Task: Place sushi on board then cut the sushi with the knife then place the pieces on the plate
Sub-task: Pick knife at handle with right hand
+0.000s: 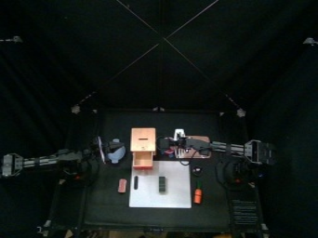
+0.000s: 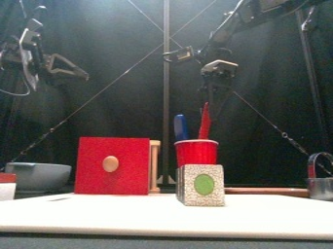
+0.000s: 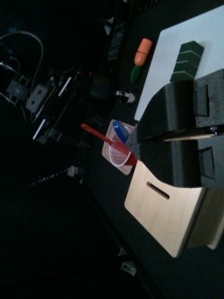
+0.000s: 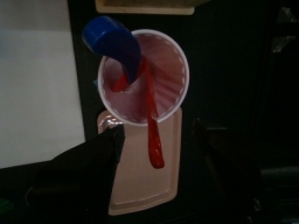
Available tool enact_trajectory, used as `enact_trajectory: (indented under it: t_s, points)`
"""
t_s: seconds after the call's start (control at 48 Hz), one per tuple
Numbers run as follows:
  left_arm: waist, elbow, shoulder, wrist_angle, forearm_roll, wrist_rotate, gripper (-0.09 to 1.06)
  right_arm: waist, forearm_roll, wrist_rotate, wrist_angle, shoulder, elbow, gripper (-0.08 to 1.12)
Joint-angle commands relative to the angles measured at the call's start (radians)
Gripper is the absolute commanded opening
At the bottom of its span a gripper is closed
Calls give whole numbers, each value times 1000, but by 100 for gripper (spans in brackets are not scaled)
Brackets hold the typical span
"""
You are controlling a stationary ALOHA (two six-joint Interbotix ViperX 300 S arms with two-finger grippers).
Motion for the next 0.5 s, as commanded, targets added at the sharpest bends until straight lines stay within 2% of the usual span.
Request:
enact_trajectory:
  t_s: [0.021,0.146,0.354,0.5]
  points:
    - [5,-12,5,-9,2,0,5,2,-3,-3,20,-2,-46,92]
    - [5,-6,3,-9,2,0,5,3,-8,-3,26,2,-49,83]
    - [5,-5,5,-9,2,0,5,15,-11,-3,34,3,-46,61]
    - [5,-5,5,-9,-2,0,5,15,-21,-2,34,2,-57,53]
